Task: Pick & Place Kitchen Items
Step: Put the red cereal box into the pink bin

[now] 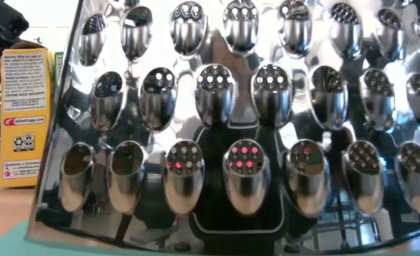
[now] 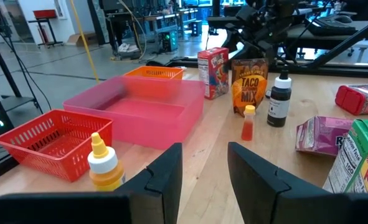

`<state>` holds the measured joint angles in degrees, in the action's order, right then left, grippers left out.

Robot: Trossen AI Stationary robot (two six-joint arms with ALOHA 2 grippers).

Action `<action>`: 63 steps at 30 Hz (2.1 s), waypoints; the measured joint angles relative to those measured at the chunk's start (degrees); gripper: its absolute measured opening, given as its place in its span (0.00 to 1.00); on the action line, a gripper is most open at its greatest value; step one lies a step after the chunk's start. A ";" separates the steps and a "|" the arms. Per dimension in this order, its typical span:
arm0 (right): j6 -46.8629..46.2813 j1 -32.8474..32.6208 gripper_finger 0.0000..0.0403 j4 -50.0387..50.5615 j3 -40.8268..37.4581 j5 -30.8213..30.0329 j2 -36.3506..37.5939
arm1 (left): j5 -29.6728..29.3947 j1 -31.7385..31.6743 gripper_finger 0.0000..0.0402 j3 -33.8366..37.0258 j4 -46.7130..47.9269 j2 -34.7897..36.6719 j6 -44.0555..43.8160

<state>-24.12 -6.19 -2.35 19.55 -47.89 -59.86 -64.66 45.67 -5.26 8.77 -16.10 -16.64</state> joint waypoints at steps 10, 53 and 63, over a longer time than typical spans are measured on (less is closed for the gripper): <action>1.67 1.75 0.57 -4.41 0.00 1.80 0.00 | 0.00 0.00 0.32 0.00 0.00 0.00 -0.02; 24.78 32.68 0.13 -16.67 19.79 43.19 -7.50 | -0.93 -0.39 0.32 0.00 -0.08 0.00 -3.02; 29.19 41.54 0.13 -19.56 28.96 56.10 -20.50 | -1.33 -3.81 0.32 0.00 -0.04 -0.01 -2.93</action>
<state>5.07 35.34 -21.91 48.51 8.21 -80.35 -66.00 41.86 -5.26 8.73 -16.10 -19.57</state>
